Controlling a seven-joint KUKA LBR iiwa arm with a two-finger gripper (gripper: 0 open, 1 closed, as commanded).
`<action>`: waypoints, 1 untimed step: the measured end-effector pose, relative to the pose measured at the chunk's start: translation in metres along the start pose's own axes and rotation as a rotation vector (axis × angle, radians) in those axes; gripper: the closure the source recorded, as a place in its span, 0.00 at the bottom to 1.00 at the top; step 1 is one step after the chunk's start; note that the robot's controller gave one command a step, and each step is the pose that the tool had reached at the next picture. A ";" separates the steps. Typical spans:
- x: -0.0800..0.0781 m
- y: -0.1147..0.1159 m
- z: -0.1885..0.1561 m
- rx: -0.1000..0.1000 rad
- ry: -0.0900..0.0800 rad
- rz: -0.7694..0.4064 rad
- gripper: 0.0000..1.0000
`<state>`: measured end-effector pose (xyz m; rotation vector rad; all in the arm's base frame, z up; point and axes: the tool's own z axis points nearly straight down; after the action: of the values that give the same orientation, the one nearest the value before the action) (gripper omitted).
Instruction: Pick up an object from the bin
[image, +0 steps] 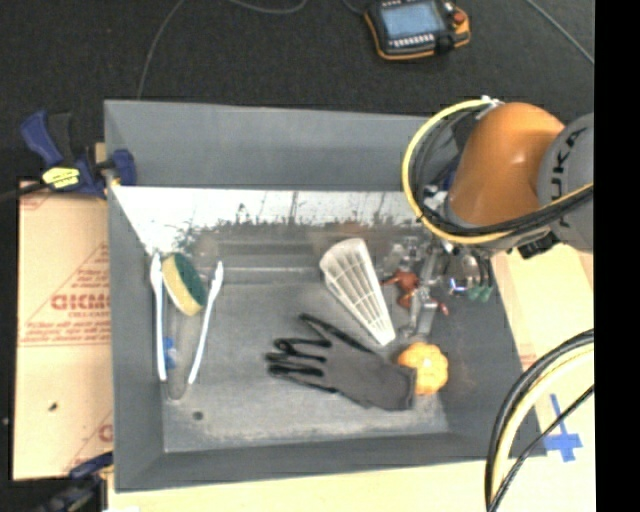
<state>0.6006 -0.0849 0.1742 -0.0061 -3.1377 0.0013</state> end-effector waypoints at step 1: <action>-0.002 0.000 -0.005 0.001 -0.008 -0.003 0.00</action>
Offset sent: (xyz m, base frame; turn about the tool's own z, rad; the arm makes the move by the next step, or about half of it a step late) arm -0.0014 0.0503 -0.1042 -0.0376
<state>0.6024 -0.0847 0.1791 -0.0018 -3.1460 0.0033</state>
